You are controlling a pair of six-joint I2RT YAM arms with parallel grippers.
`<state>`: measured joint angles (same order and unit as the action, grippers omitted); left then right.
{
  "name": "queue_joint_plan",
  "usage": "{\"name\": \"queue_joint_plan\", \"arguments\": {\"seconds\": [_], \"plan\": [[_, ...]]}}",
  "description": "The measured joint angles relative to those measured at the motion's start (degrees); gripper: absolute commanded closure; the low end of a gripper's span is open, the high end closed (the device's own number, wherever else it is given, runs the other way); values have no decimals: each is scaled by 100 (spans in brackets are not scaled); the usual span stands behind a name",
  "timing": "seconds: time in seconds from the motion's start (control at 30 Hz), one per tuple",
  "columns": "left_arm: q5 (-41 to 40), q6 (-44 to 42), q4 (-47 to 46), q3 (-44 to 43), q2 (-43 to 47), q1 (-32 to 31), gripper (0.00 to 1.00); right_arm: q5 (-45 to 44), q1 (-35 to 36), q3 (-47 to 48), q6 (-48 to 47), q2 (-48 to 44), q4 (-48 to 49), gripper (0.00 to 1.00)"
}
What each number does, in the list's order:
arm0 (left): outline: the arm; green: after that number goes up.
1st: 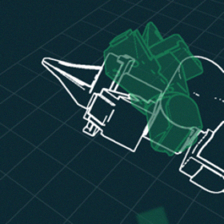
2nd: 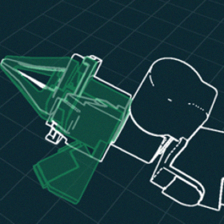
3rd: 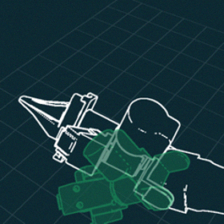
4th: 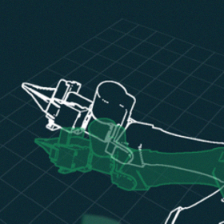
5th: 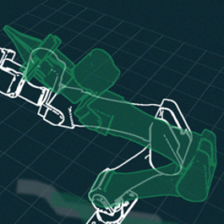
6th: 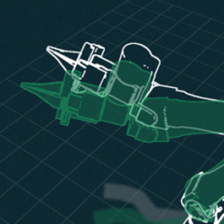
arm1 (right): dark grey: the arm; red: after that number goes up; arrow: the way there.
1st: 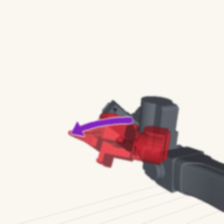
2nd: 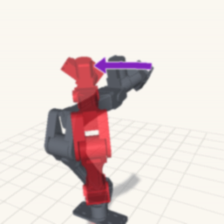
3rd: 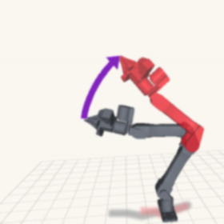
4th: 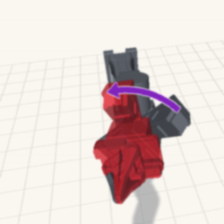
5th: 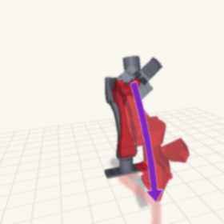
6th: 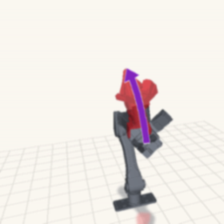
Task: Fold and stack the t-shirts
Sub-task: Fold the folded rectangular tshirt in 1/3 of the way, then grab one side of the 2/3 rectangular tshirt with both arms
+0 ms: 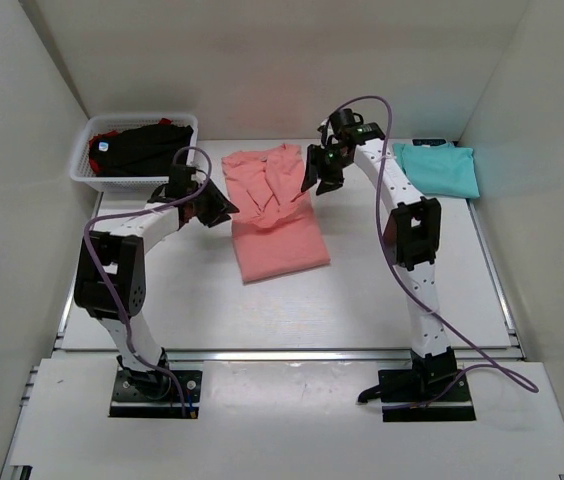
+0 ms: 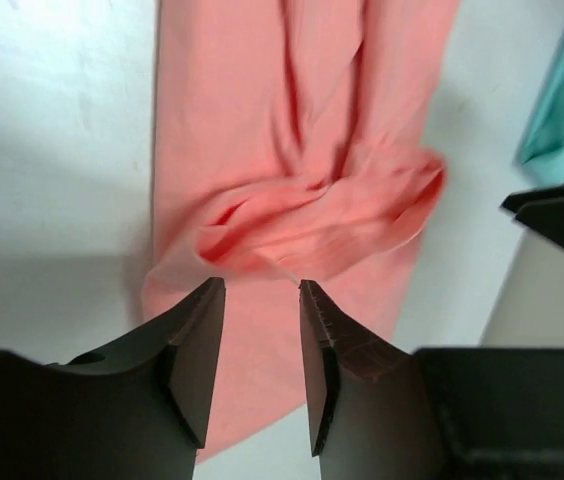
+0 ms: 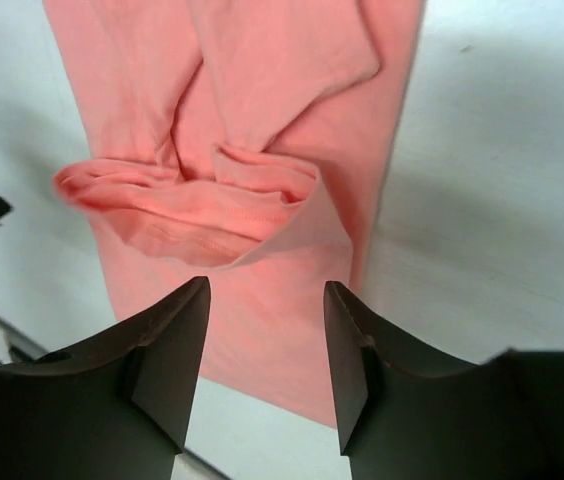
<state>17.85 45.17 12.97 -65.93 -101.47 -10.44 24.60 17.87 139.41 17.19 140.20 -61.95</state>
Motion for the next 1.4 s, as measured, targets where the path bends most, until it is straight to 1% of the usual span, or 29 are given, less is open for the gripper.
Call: {"name": "queue_joint_plan", "arguments": {"seconds": [0.03, 0.13, 0.2, 0.27, 0.33, 0.37, 0.47, 0.57, 0.67, 0.8, 0.93, 1.07, 1.17, 1.2, 1.23, 1.27, 1.3, 1.33, 1.37, 1.4], "plan": [[15, 127, -184, 48, 39, 68, 54, -118, 0, -17, 48, -57, 79, 51], [13, 302, -581, 92, 155, 216, 52, -446, -9, -470, 109, -463, 444, 50], [15, 334, -732, 251, 352, 201, 51, -614, -26, -1029, 96, -894, 623, 50], [2, 330, -809, 610, 678, 122, 51, -772, -42, -1709, 59, -1375, 774, 50], [-70, 280, -702, 1045, 1047, -15, 50, -879, -66, -2538, 28, -1878, 994, 49], [-107, 243, -627, 1250, 1215, -105, 49, -903, -76, -2966, 13, -2120, 1110, 46], [-409, 157, -260, 1766, 1635, -470, 48, -907, -149, -4347, 0, -2763, 1499, 44], [-828, 133, 114, 2061, 1899, -866, 46, -789, -264, -5528, 76, -3154, 1912, 42], [-1172, 179, 409, 2175, 1961, -1244, 46, -748, -310, -6358, 240, -3283, 2267, 41], [-1462, 455, 326, 2465, 1954, -1541, 46, -625, -157, -7053, 592, -3373, 2787, 42], [-1596, 894, 131, 2907, 1910, -1733, 46, -476, 52, -7333, 914, -3528, 3318, 42], [-1633, 1145, -153, 2828, 1716, -1893, 47, -334, 177, -7429, 1176, -3528, 3698, 44], [-1716, 1318, -378, 2697, 1491, -1996, 48, -232, 197, -7499, 1344, -3528, 3943, 50], [-1749, 1388, -452, 2664, 1432, -2024, 50, -173, 188, -7543, 1412, -3528, 4037, 56], [-1773, 1451, -511, 2640, 1377, -2039, 56, -127, 175, -7587, 1456, -3528, 4116, 72], [-1801, 1510, -570, 2627, 1329, -2044, 61, -68, 155, -7661, 1504, -3528, 4227, 80], [-1832, 1576, -610, 2614, 1276, -2046, 77, -7, 136, -7759, 1576, -3528, 4334, 96], [-1851, 1639, -645, 2612, 1239, -2044, 96, 61, 107, -7860, 1611, -3528, 4424, 100], [-1873, 1648, -667, 2612, 1202, -2037, 100, 168, 70, -7984, 1714, -3528, 4524, 100], [-1864, 1685, -688, 2614, 1189, -2022, 100, 254, 39, -8094, 1768, -3530, 4601, 100]]}}
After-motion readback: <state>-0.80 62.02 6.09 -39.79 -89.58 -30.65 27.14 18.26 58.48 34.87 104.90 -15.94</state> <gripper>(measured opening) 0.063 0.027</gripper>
